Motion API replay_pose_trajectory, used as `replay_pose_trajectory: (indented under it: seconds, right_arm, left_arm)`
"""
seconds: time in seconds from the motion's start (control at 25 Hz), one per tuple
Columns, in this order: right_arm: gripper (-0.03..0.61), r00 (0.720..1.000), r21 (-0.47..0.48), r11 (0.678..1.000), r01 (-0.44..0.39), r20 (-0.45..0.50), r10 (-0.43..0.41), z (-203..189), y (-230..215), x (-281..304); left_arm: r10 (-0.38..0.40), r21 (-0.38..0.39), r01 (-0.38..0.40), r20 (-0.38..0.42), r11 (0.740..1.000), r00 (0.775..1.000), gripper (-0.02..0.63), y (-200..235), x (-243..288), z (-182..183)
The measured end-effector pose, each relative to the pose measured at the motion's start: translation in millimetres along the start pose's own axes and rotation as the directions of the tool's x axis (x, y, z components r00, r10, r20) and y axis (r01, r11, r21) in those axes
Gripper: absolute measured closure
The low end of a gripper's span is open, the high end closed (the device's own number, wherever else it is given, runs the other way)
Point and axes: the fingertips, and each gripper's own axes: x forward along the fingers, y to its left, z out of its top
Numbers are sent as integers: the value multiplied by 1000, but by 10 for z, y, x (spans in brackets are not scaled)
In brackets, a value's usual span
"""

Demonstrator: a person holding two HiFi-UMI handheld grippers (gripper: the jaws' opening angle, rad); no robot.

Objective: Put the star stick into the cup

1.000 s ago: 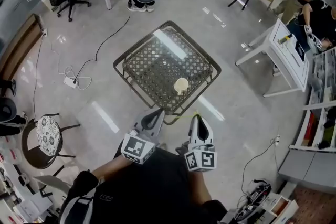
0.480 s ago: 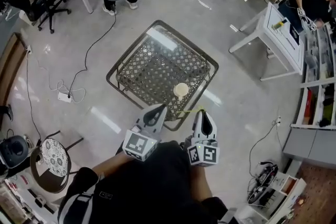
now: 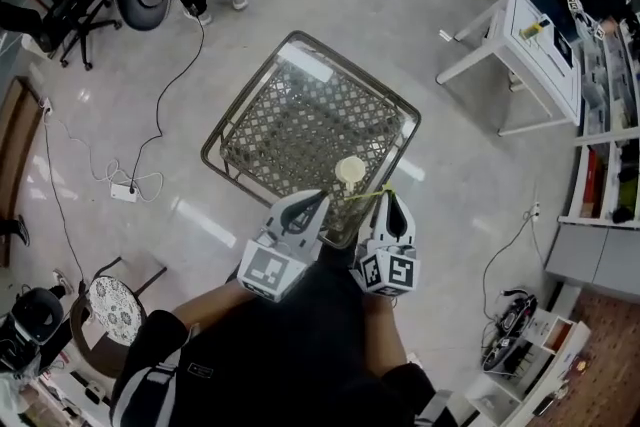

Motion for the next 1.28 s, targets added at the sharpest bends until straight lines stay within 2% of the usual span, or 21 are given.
replay_pose_trajectory:
  seconds: [0.4, 0.64, 0.8, 1.28]
  right_arm:
    - [560, 997, -6, 1000, 14, -82, -14, -353, -313, 543]
    - [560, 990, -22, 1000, -11, -142, 8, -587, -517, 847]
    - [560, 986, -35, 999, -26, -167, 20, -696, -591, 1069]
    - [560, 956, 31, 999, -37, -291, 44, -1222, -795, 1522]
  left_arm:
    - [16, -19, -15, 4, 1000, 1000, 597, 117, 261, 49]
    - [42, -15, -42, -9, 999, 999, 597, 129, 494, 3]
    - [63, -38, -64, -25, 997, 998, 597, 186, 618, -7]
    - [94, -43, -97, -83, 994, 992, 597, 296, 902, -89]
